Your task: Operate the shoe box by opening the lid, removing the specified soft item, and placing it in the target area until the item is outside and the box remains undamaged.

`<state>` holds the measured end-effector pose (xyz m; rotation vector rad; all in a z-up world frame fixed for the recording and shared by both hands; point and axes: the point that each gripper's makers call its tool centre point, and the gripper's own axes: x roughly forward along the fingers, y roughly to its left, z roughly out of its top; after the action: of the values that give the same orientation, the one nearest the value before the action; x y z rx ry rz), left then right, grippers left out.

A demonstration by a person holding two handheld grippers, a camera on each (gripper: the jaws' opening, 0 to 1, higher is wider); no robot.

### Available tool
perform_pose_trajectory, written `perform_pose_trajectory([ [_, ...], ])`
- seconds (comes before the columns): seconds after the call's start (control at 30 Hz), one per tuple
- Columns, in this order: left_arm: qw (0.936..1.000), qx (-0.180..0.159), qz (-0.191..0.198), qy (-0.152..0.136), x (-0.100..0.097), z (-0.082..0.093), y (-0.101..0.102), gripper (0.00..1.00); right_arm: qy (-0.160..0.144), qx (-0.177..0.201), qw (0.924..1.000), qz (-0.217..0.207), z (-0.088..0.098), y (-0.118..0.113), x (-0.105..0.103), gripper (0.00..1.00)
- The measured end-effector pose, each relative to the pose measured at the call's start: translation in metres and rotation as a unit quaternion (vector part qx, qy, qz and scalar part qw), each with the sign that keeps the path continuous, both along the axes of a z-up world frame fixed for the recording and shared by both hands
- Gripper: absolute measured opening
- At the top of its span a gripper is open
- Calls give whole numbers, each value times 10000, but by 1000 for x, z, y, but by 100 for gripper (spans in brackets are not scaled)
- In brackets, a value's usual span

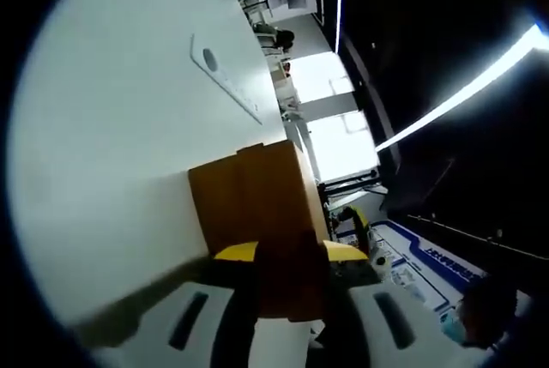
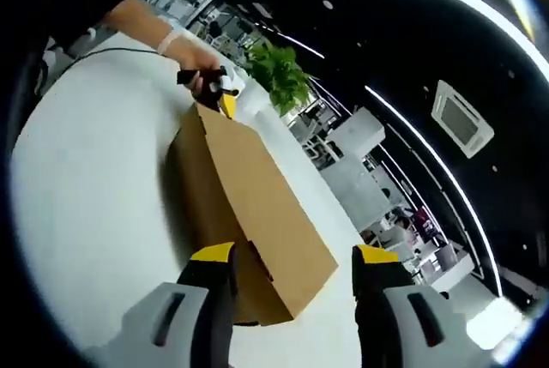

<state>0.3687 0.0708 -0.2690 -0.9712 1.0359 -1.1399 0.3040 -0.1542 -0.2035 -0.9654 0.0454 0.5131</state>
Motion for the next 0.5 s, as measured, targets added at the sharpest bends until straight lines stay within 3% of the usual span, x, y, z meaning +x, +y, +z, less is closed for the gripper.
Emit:
perform_pose_trajectory([
  [0.03, 10000, 0, 0, 5, 1, 0, 0, 26, -256, -336, 9991, -25, -2, 6, -5, 55],
  [0.2, 10000, 10, -13, 23, 9, 0, 1, 26, -411, -727, 9965, -23, -12, 17, -12, 57],
  [0.3, 10000, -19, 13, 26, 8, 0, 0, 26, -549, -1178, 9915, -1, -25, 28, -16, 58],
  [0.5, 9999, -117, 80, 55, 7, -1, 0, 26, -847, -1520, 9847, -50, -24, 34, -18, 58],
])
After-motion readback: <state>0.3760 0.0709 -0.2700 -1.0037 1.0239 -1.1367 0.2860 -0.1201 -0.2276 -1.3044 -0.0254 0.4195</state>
